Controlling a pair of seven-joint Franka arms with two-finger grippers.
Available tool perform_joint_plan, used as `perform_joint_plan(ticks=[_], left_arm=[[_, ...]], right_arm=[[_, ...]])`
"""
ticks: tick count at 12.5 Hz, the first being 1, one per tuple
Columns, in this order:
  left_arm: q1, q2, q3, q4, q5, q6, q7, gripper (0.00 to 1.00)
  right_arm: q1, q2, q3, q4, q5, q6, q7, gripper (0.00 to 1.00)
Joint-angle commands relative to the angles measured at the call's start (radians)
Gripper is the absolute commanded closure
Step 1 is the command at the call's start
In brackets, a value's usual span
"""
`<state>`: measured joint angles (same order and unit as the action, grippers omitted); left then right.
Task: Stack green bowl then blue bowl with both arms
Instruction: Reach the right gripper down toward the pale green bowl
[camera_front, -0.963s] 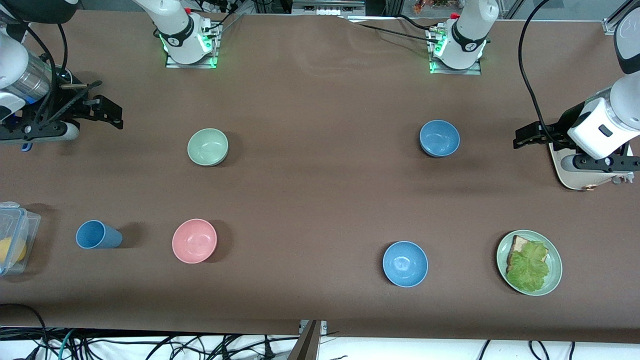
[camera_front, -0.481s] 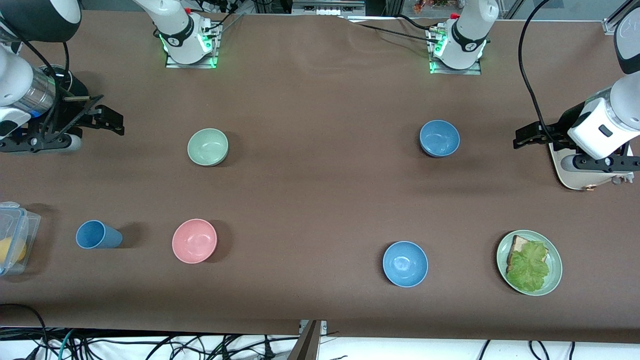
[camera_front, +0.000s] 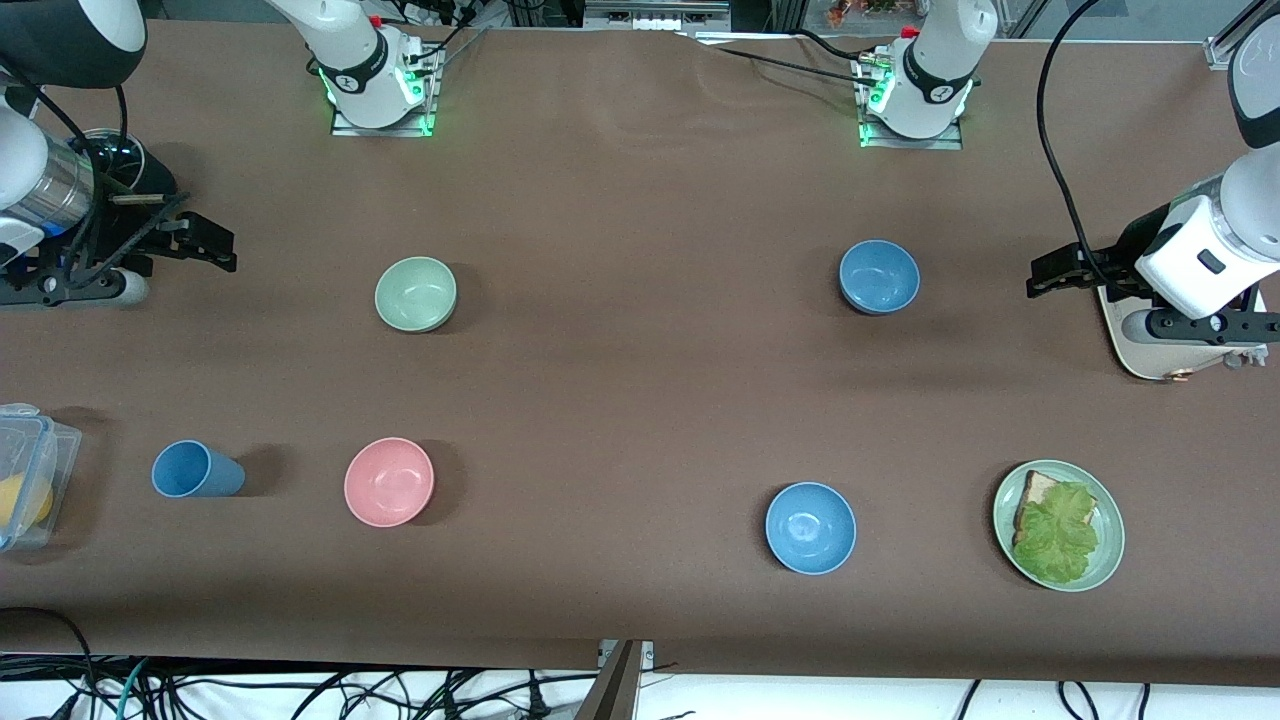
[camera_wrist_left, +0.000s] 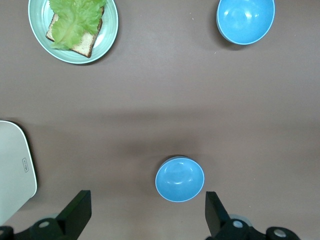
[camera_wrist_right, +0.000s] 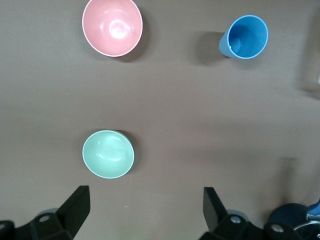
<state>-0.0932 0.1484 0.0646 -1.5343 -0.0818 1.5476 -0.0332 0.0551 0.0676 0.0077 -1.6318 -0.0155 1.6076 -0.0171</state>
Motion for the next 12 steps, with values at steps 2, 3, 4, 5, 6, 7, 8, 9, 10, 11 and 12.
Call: perform_joint_plan(ticks=[2,3,4,5,6,7,8,9,10,11,12], left_arm=[[-0.003,0.013,0.001,0.034,0.011,-0.024,-0.013,0.00],[-0.003,0.013,0.001,0.034,0.011,-0.024,-0.013,0.00],[-0.003,0.013,0.003,0.034,0.011,-0.024,-0.013,0.00],[-0.003,0.014,0.001,0.034,0.011,-0.024,-0.013,0.00],[-0.003,0.014,0.001,0.034,0.011,-0.024,-0.013,0.00],[-0.003,0.014,0.003,0.034,0.011,-0.024,-0.013,0.00],[-0.003,0.016,0.001,0.034,0.011,-0.024,-0.013,0.00],[-0.003,0.014,0.001,0.034,0.011,-0.024,-0.013,0.00],[-0.003,0.016,0.003,0.034,0.011,-0.024,-0.013,0.00],[-0.003,0.016,0.001,0.034,0.010,-0.024,-0.013,0.00],[-0.002,0.016,0.003,0.034,0.011,-0.024,-0.013,0.00]], right_arm=[[0.008,0.009,0.011,0.013,0.002,-0.017,-0.003,0.00],[0.014,0.018,0.011,0.013,0.002,-0.009,-0.003,0.00],[0.017,0.026,0.014,0.013,0.005,-0.005,-0.003,0.00],[0.023,0.034,0.015,0.013,0.018,-0.003,-0.003,0.00],[0.034,0.035,0.015,0.013,0.047,0.002,-0.003,0.00],[0.038,0.040,0.015,0.012,0.067,0.006,-0.003,0.00],[0.038,0.041,0.015,0.009,0.093,0.008,-0.004,0.00],[0.048,0.041,0.015,0.007,0.104,0.011,-0.004,0.00],[0.061,0.041,0.015,-0.002,0.103,0.018,-0.003,0.00],[0.061,0.040,0.014,-0.028,0.098,0.056,-0.004,0.00],[0.060,0.040,0.008,-0.040,0.094,0.080,-0.003,0.00]])
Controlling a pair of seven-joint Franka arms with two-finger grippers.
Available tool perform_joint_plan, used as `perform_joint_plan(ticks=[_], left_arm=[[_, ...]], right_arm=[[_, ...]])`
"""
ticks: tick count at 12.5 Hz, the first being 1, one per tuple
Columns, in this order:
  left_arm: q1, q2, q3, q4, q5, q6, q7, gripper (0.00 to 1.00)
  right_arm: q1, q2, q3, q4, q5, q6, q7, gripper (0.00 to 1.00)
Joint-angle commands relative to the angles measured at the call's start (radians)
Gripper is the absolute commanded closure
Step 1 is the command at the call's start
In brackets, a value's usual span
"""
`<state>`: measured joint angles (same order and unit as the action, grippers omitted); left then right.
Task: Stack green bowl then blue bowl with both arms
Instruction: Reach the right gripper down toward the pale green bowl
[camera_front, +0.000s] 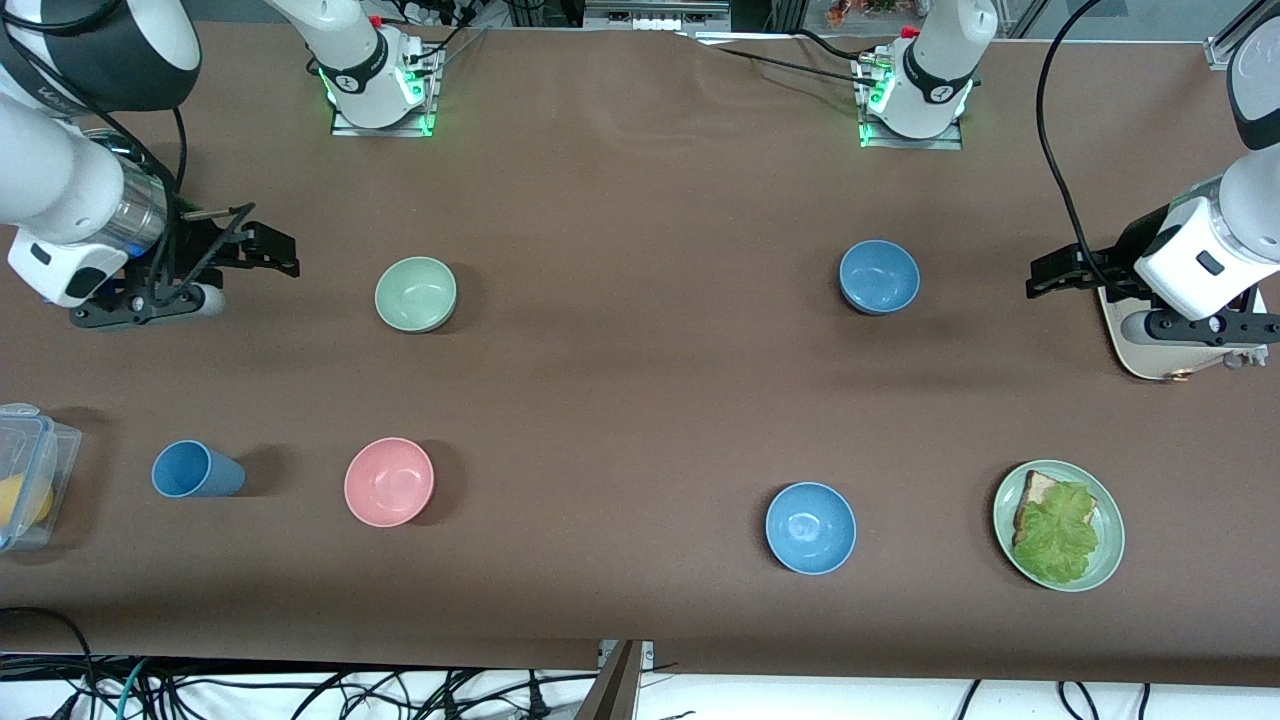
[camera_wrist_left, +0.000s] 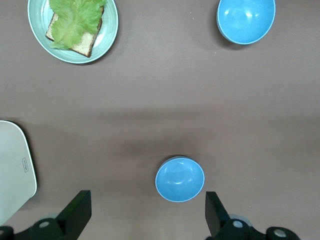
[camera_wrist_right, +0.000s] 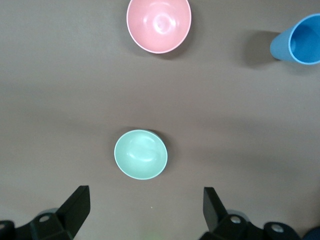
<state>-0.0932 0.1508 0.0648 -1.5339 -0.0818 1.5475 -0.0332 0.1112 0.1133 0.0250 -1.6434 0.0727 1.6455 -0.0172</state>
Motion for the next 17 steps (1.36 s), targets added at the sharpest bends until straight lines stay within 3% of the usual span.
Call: perform_joint_plan(ticks=[1,7,10,13,17], left_arm=[[-0.003,0.013,0.003,0.034,0.011,-0.024,-0.013,0.00],[-0.003,0.013,0.001,0.034,0.010,-0.024,-0.013,0.00],[-0.003,0.013,0.001,0.034,0.010,-0.024,-0.014,0.00],[-0.003,0.013,0.001,0.034,0.008,-0.024,-0.014,0.00],[-0.005,0.016,0.001,0.034,0.008,-0.024,-0.014,0.00]], right_arm=[[-0.001,-0.004,-0.011,-0.041,0.001,0.057,-0.003,0.00],[-0.004,-0.099,-0.022,-0.384,-0.001,0.290,0.034,0.00],[-0.002,-0.142,-0.013,-0.620,-0.001,0.518,0.045,0.00],[0.005,-0.141,-0.010,-0.764,-0.001,0.666,0.057,0.00],[0.043,-0.061,-0.007,-0.944,0.005,1.000,0.098,0.00]])
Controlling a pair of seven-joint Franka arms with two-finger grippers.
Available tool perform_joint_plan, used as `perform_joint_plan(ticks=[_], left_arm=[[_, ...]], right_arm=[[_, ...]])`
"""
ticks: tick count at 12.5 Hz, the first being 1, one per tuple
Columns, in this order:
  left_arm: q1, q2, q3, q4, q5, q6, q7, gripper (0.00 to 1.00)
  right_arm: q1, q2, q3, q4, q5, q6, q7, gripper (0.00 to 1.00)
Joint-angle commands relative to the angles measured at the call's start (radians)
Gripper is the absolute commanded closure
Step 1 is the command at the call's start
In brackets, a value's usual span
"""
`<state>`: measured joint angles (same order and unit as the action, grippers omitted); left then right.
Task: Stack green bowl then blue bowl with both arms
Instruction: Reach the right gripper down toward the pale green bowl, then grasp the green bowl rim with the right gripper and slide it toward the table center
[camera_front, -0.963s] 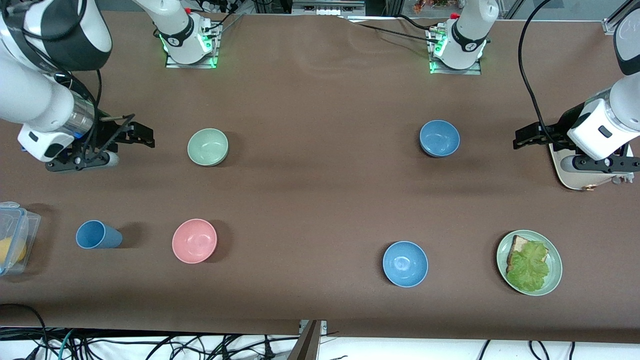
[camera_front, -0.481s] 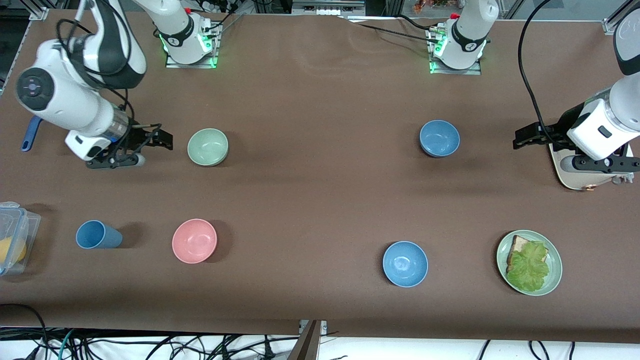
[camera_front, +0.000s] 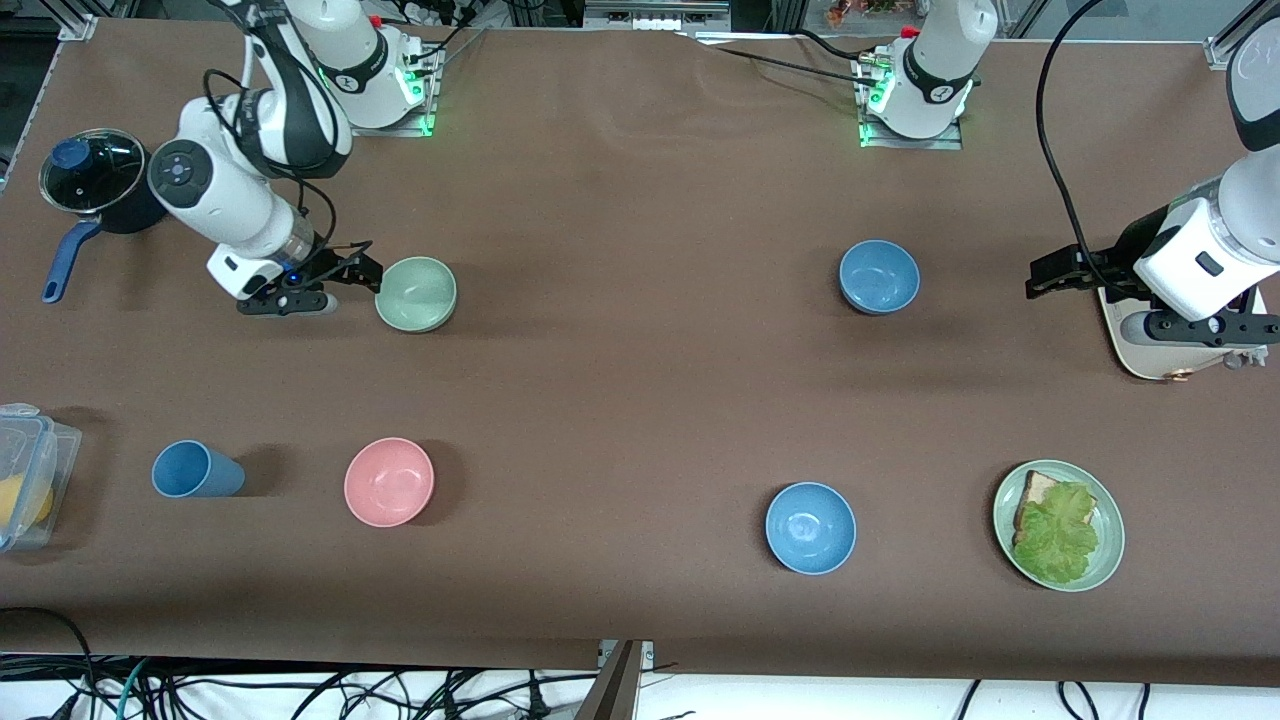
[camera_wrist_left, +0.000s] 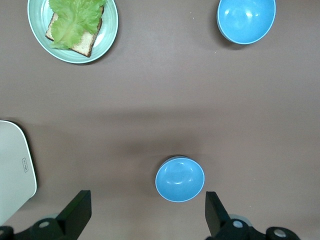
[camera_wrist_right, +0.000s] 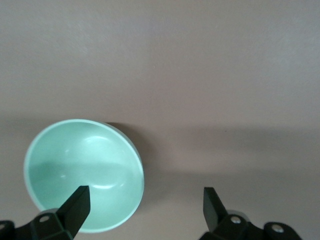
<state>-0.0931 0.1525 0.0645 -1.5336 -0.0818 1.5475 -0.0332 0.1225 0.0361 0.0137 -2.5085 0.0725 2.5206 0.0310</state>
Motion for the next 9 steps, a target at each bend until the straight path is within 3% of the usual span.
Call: perform_joint_plan(ticks=[1,2,3,4,5,9], left_arm=[[-0.002,0.016,0.001,0.033,0.008,-0.024,-0.014,0.00],[-0.001,0.016,0.001,0.033,0.008,-0.024,-0.013,0.00],[0.000,0.016,0.001,0.033,0.008,-0.023,-0.013,0.00],[0.001,0.016,0.001,0.033,0.008,-0.023,-0.013,0.00],[0.001,0.016,0.001,0.033,0.010,-0.023,-0.013,0.00],[0.003,0.015,0.001,0.033,0.008,-0.021,-0.037,0.00]], right_arm=[[0.064,0.051,0.005,-0.088,0.006,0.185,0.096,0.02],[0.097,0.083,0.005,-0.088,0.004,0.216,0.148,0.13],[0.117,0.103,0.005,-0.087,0.006,0.240,0.179,0.34],[0.126,0.111,0.005,-0.085,0.006,0.247,0.181,0.78],[0.126,0.113,0.005,-0.081,0.006,0.242,0.184,1.00],[0.169,0.117,0.029,-0.041,0.007,0.241,0.326,1.00]])
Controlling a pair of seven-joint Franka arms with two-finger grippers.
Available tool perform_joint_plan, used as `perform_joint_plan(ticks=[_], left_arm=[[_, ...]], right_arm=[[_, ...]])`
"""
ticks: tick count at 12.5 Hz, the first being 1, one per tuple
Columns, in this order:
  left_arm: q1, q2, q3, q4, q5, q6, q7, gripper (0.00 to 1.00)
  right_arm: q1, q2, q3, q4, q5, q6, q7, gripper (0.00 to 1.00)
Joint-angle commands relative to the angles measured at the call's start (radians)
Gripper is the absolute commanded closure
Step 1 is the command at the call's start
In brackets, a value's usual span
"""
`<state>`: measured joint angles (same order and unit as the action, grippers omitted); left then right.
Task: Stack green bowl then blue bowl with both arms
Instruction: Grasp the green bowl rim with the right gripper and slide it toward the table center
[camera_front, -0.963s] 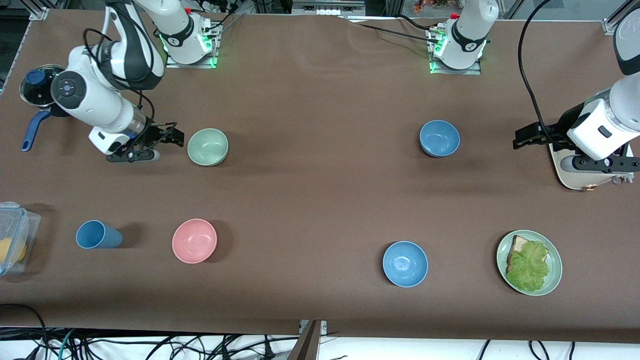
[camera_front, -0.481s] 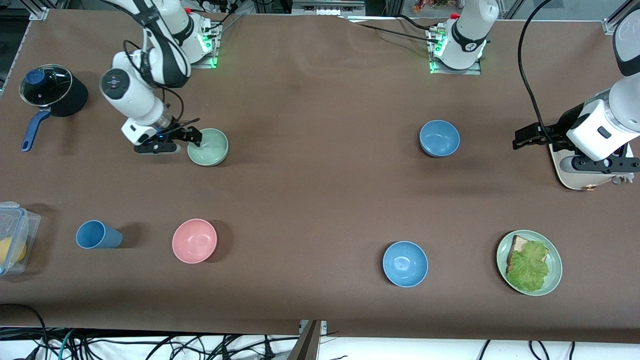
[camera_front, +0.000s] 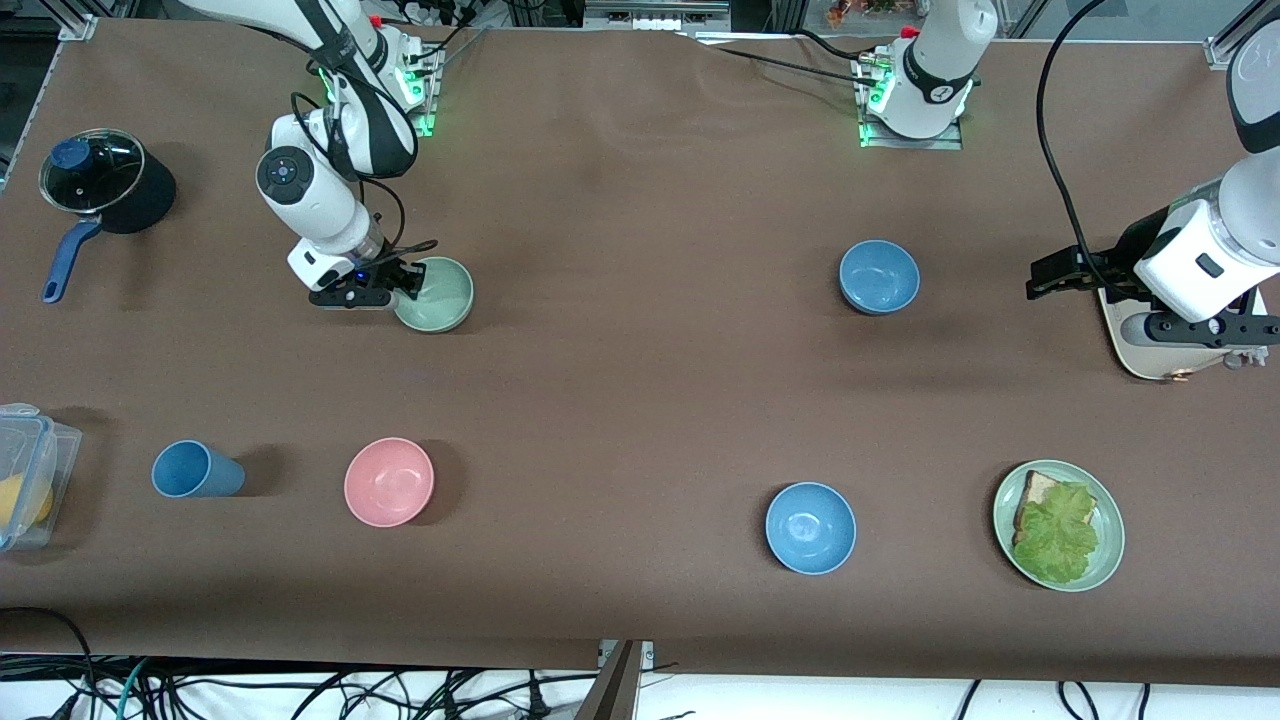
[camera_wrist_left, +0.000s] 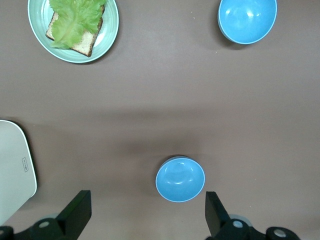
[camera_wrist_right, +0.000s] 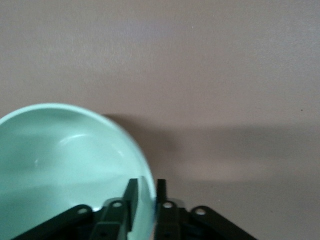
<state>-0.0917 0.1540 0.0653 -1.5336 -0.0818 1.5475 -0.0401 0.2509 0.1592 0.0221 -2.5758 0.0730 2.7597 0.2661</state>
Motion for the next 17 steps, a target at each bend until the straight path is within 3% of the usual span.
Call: perform_joint_plan(ticks=[1,3,7,10,11,12,14,17], left_arm=[[0.003,0.013,0.002,0.033,0.010,-0.021,-0.049,0.00],[0.001,0.010,0.004,0.033,0.008,-0.021,-0.073,0.00],[0.003,0.010,0.004,0.033,0.008,-0.021,-0.073,0.00],[0.003,0.010,0.004,0.033,0.010,-0.021,-0.083,0.00],[0.003,0.012,0.004,0.032,0.008,-0.021,-0.084,0.00],[0.003,0.012,0.004,0.033,0.008,-0.021,-0.084,0.00],[0.003,0.010,0.004,0.033,0.008,-0.023,-0.084,0.00],[0.003,0.010,0.004,0.030,0.008,-0.021,-0.084,0.00]], right_arm=[[0.092,0.026,0.025,0.070,0.007,0.001,0.160,1.00],[0.227,0.116,0.024,0.220,0.010,-0.014,0.334,1.00],[0.408,0.337,0.024,0.668,0.010,-0.239,0.667,1.00],[0.490,0.463,0.019,0.816,0.002,-0.238,0.795,1.00],[0.511,0.492,0.012,0.848,0.001,-0.233,0.827,0.90],[0.513,0.505,0.010,0.867,0.001,-0.224,0.835,0.01],[0.499,0.482,-0.019,0.908,0.001,-0.282,0.822,0.00],[0.449,0.348,-0.100,1.046,0.001,-0.654,0.696,0.00]])
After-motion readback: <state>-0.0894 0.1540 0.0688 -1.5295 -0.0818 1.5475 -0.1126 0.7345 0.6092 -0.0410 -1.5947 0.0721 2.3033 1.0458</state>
